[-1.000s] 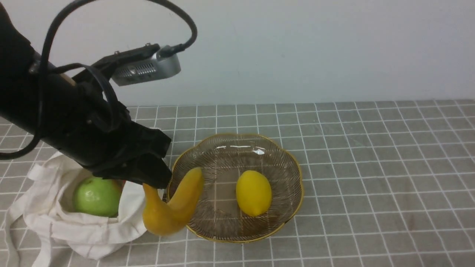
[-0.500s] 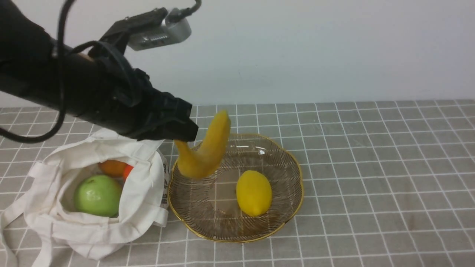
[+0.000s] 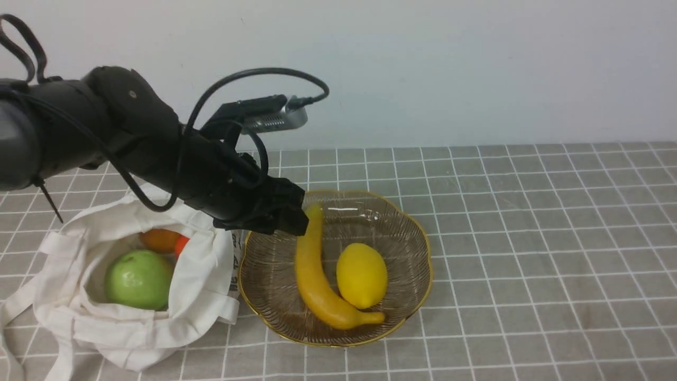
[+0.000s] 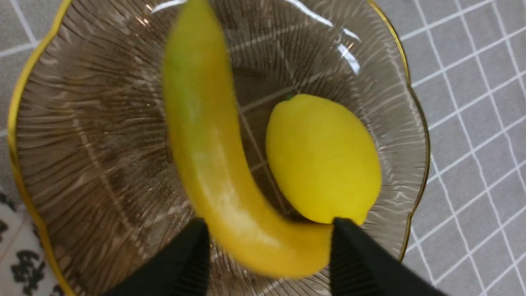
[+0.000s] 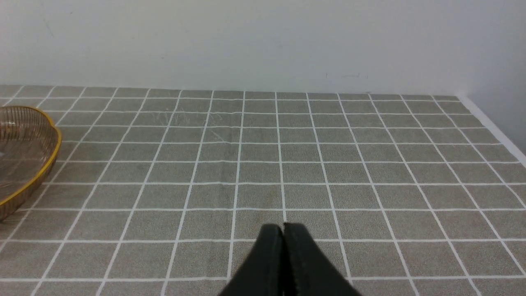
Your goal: Take the fruit out of the bag on the grey coffee tablecloth and place them on the plate.
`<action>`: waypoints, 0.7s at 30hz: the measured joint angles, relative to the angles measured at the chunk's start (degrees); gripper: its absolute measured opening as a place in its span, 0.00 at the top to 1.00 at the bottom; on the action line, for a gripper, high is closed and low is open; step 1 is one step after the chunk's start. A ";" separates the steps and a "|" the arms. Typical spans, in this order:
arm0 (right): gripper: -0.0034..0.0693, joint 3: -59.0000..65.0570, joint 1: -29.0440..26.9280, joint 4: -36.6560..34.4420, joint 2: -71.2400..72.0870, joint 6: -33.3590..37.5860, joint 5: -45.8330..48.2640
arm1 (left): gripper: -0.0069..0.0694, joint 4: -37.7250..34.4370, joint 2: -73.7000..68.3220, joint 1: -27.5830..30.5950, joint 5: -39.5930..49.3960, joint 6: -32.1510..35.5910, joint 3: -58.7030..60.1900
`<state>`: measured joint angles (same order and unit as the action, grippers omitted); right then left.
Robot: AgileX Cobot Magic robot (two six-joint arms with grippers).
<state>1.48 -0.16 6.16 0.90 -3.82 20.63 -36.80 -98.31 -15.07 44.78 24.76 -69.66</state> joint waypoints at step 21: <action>0.97 0.00 0.00 0.00 0.00 0.00 0.00 | 0.92 21.78 41.19 5.67 10.78 -10.12 0.21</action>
<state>1.48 -0.16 6.16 0.90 -3.82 20.63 -15.02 -57.12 -9.40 55.56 14.64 -69.45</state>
